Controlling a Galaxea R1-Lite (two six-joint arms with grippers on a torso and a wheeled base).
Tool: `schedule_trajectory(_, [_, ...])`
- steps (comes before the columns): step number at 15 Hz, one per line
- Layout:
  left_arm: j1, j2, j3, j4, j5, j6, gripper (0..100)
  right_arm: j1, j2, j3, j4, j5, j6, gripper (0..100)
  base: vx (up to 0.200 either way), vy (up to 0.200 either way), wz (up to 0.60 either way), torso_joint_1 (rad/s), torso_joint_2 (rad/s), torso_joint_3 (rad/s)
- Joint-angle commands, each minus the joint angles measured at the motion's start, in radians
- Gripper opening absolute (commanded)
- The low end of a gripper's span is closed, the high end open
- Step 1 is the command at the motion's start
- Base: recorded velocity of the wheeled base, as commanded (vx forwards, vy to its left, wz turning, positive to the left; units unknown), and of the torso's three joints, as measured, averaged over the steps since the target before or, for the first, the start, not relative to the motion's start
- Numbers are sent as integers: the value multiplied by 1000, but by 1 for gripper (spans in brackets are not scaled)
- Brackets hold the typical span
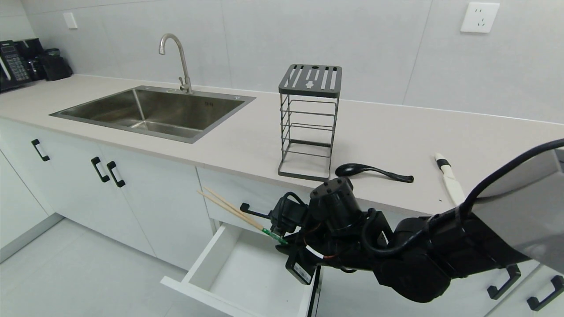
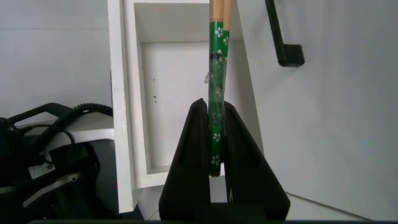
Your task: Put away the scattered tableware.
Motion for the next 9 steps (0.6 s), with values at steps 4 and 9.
schedule_trajectory(4, [0, 1, 0, 1, -1, 0, 100, 3, 12, 2, -3, 1, -2, 0, 0, 0, 0, -199, 399, 184])
schedule_trajectory(9, [0, 1, 0, 1, -1, 0, 100, -1, 33, 2, -18, 7, -11, 0, 0, 0, 0, -134, 241, 107])
